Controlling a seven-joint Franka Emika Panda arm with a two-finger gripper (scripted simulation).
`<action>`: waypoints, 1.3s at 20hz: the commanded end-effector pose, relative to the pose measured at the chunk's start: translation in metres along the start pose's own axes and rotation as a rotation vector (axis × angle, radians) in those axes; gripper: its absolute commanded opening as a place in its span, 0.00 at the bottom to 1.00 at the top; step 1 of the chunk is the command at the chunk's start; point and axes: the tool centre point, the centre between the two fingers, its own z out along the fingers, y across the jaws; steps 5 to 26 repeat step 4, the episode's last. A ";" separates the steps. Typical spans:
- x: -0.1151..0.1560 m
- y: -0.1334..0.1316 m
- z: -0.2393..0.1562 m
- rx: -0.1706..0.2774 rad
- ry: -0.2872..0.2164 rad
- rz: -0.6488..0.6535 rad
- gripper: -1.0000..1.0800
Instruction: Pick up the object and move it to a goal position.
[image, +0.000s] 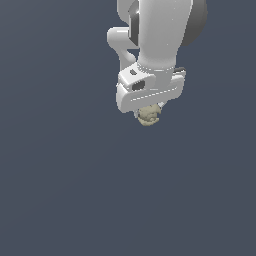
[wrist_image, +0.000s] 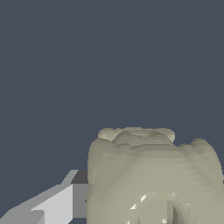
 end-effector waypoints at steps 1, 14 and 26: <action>0.001 0.000 -0.006 0.000 -0.001 0.000 0.00; 0.001 0.000 -0.009 0.000 -0.001 0.000 0.00; 0.001 0.000 -0.009 0.000 -0.001 0.000 0.00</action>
